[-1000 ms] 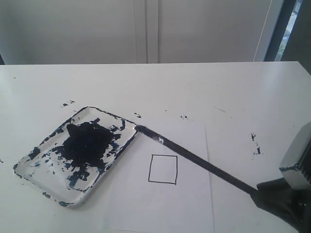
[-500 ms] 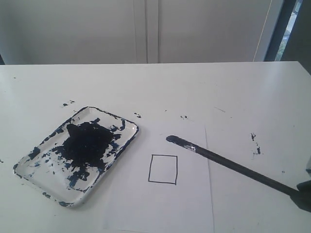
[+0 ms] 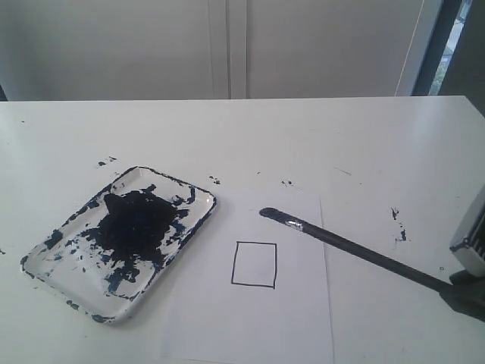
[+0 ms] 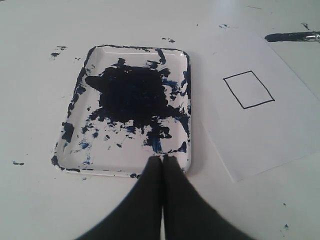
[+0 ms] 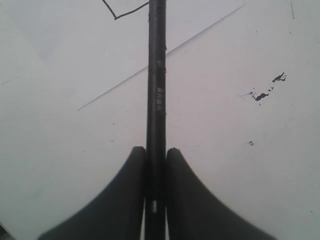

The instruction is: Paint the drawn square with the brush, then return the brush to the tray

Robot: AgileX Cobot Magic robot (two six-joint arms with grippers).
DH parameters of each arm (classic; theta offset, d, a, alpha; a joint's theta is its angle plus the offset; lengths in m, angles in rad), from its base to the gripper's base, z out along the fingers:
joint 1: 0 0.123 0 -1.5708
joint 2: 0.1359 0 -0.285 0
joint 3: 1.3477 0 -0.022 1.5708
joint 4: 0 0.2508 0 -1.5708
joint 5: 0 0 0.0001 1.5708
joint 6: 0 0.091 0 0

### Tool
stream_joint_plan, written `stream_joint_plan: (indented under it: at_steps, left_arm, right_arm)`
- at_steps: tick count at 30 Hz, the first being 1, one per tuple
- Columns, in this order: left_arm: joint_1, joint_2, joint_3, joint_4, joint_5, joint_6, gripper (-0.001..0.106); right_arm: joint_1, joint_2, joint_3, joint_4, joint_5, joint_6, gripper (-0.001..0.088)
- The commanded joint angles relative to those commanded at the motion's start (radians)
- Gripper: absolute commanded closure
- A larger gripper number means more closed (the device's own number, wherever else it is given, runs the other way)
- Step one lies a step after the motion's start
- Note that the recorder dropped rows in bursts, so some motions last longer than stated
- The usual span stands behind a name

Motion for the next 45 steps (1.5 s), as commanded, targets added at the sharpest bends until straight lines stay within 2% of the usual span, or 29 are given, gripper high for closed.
stream_joint_plan:
  at_steps: [10, 16, 23, 27, 31, 37, 42, 45]
  left_arm:
    - [0.000, 0.000, 0.000, -0.015, -0.005, 0.000, 0.105]
    - [0.000, 0.000, 0.000, -0.080, -0.096, -0.002, 0.105]
    - [0.000, 0.073, -0.002, -0.115, -0.100, 0.082, 0.105]
    - [0.000, 0.153, -0.002, -0.224, -0.109, 0.210, 0.105]
    - [0.000, 0.233, -0.002, -0.343, -0.109, 0.409, 0.105]
    - [0.000, 0.346, -0.002, -0.462, -0.107, 0.568, 0.105]
    - [0.000, 0.434, -0.002, -0.658, -0.062, 0.717, 0.095]
    - [0.000, 0.505, -0.002, -0.744, -0.018, 0.832, 0.096]
  right_arm:
    - [0.000, 0.029, 0.000, 0.005, -0.022, -0.004, 0.0868]
    - [0.011, 0.029, 0.000, 0.005, -0.046, -0.004, 0.0868]
    - [0.011, 0.029, 0.000, 0.021, -0.039, -0.004, 0.0868]
    - [0.011, 0.029, 0.000, 0.044, -0.031, -0.004, 0.0868]
    - [0.011, 0.029, 0.000, 0.046, -0.016, -0.006, 0.0868]
    - [0.011, 0.029, 0.000, 0.048, -0.019, -0.006, 0.0868]
    - [0.011, 0.029, 0.000, 0.048, -0.023, -0.006, 0.0868]
    - [0.011, 0.029, 0.000, 0.048, -0.031, -0.006, 0.0868]
